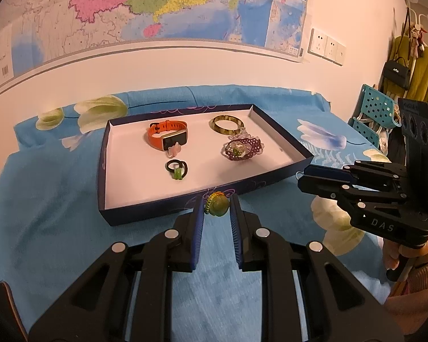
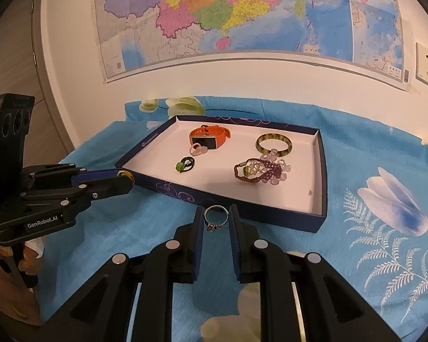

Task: Organize jewelry
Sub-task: 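Carry the yellow bead ring into the tray with the left gripper while the right carries the silver ring there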

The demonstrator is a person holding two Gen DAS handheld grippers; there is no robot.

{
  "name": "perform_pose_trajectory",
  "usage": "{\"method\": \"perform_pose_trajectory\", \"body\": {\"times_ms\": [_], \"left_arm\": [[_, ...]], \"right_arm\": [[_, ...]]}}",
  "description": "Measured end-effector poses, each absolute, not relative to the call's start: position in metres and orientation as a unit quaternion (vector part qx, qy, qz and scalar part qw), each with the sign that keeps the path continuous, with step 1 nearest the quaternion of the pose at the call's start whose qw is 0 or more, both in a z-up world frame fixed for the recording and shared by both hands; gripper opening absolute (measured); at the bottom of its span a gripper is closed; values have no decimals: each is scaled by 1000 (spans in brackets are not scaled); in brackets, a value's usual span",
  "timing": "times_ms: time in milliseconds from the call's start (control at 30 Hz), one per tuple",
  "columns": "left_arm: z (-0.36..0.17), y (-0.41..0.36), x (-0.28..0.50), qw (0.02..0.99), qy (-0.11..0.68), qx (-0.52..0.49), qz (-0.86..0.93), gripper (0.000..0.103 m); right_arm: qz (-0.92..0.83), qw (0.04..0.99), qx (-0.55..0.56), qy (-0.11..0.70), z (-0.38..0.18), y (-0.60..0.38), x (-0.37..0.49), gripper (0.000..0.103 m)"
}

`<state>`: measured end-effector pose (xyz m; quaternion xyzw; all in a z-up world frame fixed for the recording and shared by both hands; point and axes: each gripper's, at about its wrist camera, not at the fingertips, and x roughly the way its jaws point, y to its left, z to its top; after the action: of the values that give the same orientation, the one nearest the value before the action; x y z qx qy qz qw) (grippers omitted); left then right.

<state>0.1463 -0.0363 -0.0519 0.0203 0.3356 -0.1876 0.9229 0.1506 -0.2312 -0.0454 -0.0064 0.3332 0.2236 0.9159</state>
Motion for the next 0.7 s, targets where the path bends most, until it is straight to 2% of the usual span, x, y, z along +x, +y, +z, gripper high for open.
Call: {"method": "perform_pose_trajectory", "body": {"times_ms": [700], "left_arm": [[-44, -39, 164, 928, 324, 25, -181, 19]], "right_arm": [[226, 921, -7, 316, -30, -236, 169, 16]]}}
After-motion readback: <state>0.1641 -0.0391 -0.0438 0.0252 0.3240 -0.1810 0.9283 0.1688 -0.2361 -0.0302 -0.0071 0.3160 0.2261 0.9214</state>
